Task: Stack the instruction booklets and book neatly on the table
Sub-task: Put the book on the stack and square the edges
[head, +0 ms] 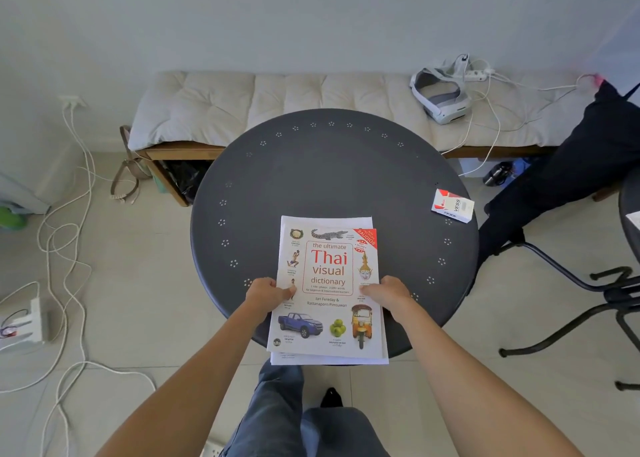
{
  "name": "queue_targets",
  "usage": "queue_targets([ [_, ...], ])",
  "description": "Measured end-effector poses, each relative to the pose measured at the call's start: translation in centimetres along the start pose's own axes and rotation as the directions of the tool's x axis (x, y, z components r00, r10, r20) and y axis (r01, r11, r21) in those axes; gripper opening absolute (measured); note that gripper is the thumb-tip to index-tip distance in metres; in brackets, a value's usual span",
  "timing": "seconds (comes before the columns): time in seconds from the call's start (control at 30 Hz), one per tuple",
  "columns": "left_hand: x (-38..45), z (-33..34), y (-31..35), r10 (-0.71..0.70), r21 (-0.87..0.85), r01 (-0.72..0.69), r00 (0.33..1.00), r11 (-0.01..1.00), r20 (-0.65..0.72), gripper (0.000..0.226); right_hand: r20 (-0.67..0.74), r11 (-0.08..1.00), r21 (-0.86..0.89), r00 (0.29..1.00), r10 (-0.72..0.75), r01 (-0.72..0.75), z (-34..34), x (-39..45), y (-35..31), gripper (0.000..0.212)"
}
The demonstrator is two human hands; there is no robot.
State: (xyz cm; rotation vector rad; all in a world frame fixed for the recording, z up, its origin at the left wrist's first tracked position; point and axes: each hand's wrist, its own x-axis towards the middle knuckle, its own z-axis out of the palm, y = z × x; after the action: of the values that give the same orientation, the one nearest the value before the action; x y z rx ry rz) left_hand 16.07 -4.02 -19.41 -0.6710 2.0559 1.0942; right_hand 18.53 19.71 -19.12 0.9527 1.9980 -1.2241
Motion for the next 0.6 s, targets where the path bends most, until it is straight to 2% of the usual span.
queue_targets([
  [0.07,0.1,0.0,0.0,0.025,-0.023,-0.026,1.000,0.999,-0.018,0.026,-0.027,0.999,-0.023,0.999,-0.040,0.040,0.2,-0.1,-0.1,0.015],
  [0.23,-0.5,-0.1,0.6,0.054,-0.098,-0.055,0.999,0.994,-0.006,0.027,0.001,0.986,0.163,1.000,-0.020,0.019,0.3,-0.3,-0.3,0.032],
  [0.33,-1.1,-0.3,1.5,0.092,-0.079,-0.093,0.996,0.993,-0.017,0.026,0.012,0.986,0.165,1.000,-0.015,0.012,-0.4,-0.2,-0.5,0.036],
  [0.4,-1.4,-0.6,2.2,0.106,-0.084,-0.106,0.994,0.991,-0.015,0.026,0.038,0.990,0.140,0.999,-0.025,0.019,-0.9,-0.2,-0.8,0.032],
  [0.5,-1.6,-1.5,3.2,0.131,-0.101,-0.130,0.991,0.986,0.001,0.030,0.022,0.991,0.091,0.995,-0.100,0.097,-1.6,-0.6,-1.8,0.028],
  [0.6,-1.7,-2.6,4.5,0.208,-0.105,-0.208,0.978,0.973,-0.006,0.032,-0.050,0.975,0.046,0.975,-0.217,0.219,-2.1,-1.2,-3.1,0.034],
])
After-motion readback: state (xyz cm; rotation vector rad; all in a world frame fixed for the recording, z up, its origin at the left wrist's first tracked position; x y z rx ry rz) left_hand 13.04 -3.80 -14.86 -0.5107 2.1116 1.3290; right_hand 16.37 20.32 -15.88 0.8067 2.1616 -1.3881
